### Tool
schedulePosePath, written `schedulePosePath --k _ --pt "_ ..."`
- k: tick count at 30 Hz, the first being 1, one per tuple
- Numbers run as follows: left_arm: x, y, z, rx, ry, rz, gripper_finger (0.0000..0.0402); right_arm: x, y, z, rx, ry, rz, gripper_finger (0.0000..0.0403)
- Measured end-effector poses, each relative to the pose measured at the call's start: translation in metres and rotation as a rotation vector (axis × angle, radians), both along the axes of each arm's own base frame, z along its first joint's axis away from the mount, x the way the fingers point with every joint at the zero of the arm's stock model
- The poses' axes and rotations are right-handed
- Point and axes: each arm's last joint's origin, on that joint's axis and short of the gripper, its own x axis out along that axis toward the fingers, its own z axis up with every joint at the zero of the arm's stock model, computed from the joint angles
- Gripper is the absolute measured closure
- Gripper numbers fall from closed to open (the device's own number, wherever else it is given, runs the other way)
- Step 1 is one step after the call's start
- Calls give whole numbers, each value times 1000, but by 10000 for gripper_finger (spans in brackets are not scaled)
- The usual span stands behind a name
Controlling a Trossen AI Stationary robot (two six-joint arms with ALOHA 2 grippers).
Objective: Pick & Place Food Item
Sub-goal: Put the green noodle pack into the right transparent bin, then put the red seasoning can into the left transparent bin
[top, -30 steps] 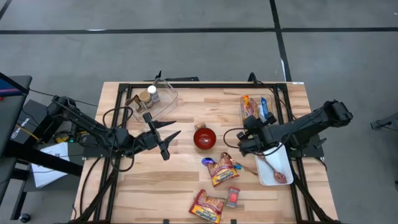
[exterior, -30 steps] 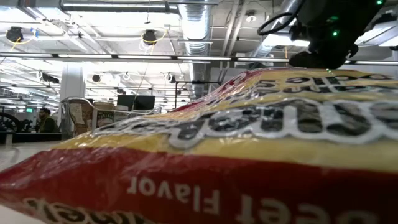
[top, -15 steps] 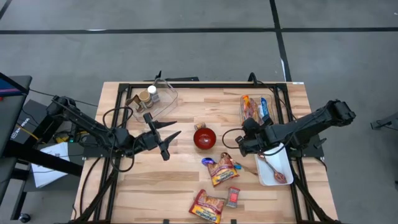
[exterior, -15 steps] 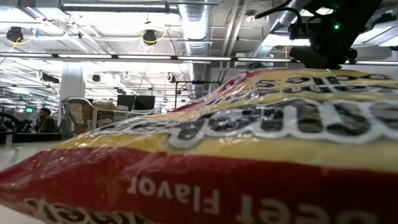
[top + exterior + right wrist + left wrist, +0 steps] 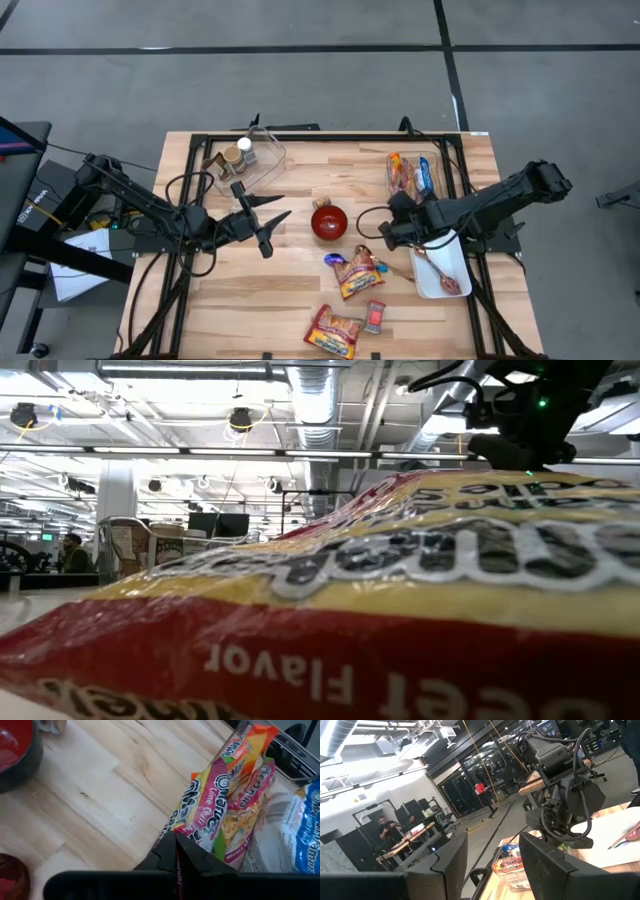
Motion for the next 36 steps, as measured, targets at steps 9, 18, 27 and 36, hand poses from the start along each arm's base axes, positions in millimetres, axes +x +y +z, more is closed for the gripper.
schedulePosePath --k 9,18,27,36 --pt "0 0 0 -1 0 3 229 2 0 1 -31 -22 1 372" --pt "0 0 0 -1 0 3 230 2 0 2 -104 -48 2 292" --pt "0 0 -2 11 20 2 229 5 16 18 -173 -103 75 250" --pt "2 -1 -8 48 89 -2 220 1 51 34 -183 -99 295 252"
